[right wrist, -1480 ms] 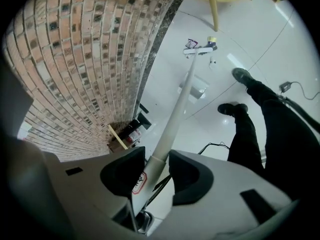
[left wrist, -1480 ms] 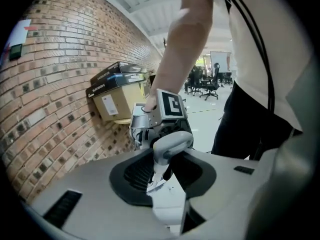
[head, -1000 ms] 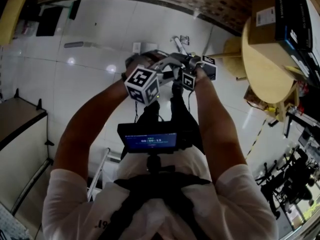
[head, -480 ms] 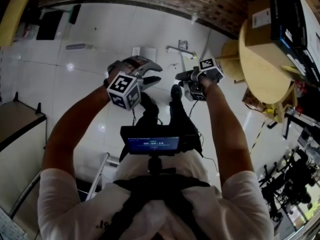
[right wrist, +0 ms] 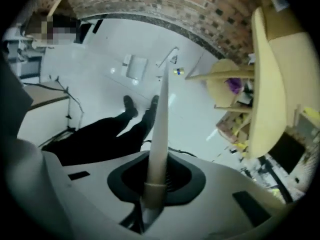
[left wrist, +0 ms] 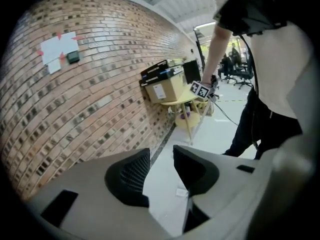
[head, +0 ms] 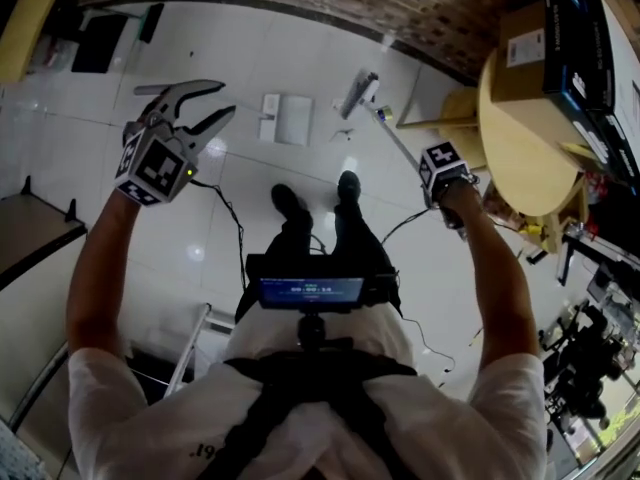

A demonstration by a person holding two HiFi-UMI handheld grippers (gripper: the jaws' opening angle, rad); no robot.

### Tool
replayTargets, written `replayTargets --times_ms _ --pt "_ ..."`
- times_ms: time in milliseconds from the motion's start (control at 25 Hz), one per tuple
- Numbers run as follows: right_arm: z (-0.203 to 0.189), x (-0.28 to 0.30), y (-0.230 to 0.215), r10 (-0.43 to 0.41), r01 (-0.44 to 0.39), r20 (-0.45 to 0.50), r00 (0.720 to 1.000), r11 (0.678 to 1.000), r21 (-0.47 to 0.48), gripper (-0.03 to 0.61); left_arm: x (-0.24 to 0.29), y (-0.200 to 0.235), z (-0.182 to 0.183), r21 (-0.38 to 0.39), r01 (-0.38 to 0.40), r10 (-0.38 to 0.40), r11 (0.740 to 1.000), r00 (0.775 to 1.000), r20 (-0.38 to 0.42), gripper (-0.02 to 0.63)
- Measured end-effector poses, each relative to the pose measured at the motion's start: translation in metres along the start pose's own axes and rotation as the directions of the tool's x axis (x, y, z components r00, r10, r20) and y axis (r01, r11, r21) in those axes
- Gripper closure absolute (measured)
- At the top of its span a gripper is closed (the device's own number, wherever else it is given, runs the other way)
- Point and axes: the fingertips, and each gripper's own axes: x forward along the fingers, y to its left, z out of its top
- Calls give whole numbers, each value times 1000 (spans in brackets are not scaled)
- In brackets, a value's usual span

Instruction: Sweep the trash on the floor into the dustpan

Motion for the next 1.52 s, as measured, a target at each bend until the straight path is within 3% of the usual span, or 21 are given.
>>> replayTargets --times_ms 80,160,320,440,560,720,880,1000,1160,1280,1440,1480,1520 --pt "-9 -9 -21 -76 76 -9 997 996 -42 529 -16 18 -7 -34 -49 48 998 999 -15 462" --pt "-16 -18 -26 -99 96 -25 995 993 -75 529 -30 32 -15 -62 -89 87 994 996 -37 462" --pt "-27 -33 -37 -218 206 -57 974 965 -164 529 -51 53 -40 -96 -127 117 987 988 -105 462" --pt "-30 -43 -48 -301 279 -74 951 934 -223 529 -57 59 -70 -135 -108 84 985 981 -175 403" --pt "-38 -49 -54 -342 301 -125 931 916 -266 529 -55 54 -112 -164 -66 22 984 966 -259 369" --pt "-58 -60 -40 -348 267 -259 901 916 -300 529 -50 44 -157 -150 -18 -38 989 931 -364 322" --pt "-41 -53 -59 -463 356 -258 848 858 -369 529 -37 41 -187 -109 15 -63 994 890 -452 279" --pt "-36 -49 -52 -477 354 -291 829 852 -387 529 -33 45 -202 -101 24 -70 995 872 -485 279" --pt "-34 -42 -38 -455 318 -317 832 860 -399 529 -21 45 -229 -64 77 -100 995 828 -552 279" --pt "-25 -35 -30 -466 334 -314 827 857 -393 529 -8 44 -233 -63 94 -113 994 833 -541 279" --pt "-18 -27 -20 -466 335 -345 814 864 -376 531 5 55 -235 -17 62 -61 998 841 -537 283" --pt "-17 -27 -18 -462 333 -354 813 868 -368 531 6 58 -234 -1 63 -53 998 837 -544 313" --pt "-14 -28 -16 -460 335 -353 814 870 -361 531 5 59 -231 14 71 -51 997 832 -552 394"
